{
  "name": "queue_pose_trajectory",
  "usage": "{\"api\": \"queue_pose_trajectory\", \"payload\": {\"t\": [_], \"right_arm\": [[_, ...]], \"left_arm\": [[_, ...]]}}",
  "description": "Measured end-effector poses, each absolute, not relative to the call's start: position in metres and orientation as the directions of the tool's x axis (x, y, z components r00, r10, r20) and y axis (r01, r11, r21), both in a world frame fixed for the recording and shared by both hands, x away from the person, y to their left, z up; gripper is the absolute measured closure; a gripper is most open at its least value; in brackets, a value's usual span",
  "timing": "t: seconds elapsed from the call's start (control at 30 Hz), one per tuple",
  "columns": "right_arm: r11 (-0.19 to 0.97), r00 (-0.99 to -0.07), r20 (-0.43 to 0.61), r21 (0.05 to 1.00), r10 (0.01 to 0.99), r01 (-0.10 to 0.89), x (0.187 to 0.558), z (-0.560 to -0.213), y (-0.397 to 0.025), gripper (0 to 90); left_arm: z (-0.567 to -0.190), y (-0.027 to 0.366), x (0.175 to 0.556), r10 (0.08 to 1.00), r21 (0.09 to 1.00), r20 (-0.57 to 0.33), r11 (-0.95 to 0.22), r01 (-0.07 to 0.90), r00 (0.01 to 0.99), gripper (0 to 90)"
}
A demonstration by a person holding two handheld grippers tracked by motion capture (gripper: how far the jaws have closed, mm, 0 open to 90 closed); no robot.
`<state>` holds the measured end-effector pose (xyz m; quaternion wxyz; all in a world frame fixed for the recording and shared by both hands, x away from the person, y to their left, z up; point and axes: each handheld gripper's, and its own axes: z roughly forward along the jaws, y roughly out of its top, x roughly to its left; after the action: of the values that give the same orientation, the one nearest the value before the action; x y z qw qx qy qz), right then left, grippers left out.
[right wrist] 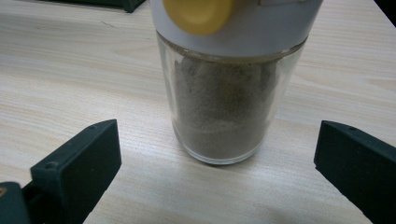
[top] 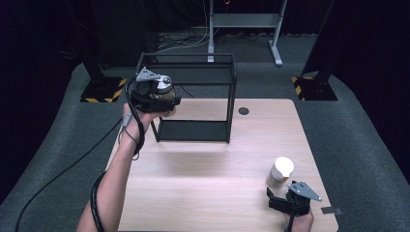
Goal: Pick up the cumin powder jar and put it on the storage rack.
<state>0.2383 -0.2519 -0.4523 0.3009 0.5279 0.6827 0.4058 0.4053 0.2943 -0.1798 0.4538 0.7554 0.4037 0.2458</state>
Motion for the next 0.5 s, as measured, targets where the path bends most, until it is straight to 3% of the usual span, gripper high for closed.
{"api": "queue_pose_trajectory", "payload": {"t": [0.5], "right_arm": [[0.115,-0.265,0.018,0.871,0.964,0.478,0.239,-0.452,-0.252,0.0]], "left_arm": [[-0.158,0.291,0.406,0.824,0.887,0.019,-0.276,0.371,0.566,30.5]]}}
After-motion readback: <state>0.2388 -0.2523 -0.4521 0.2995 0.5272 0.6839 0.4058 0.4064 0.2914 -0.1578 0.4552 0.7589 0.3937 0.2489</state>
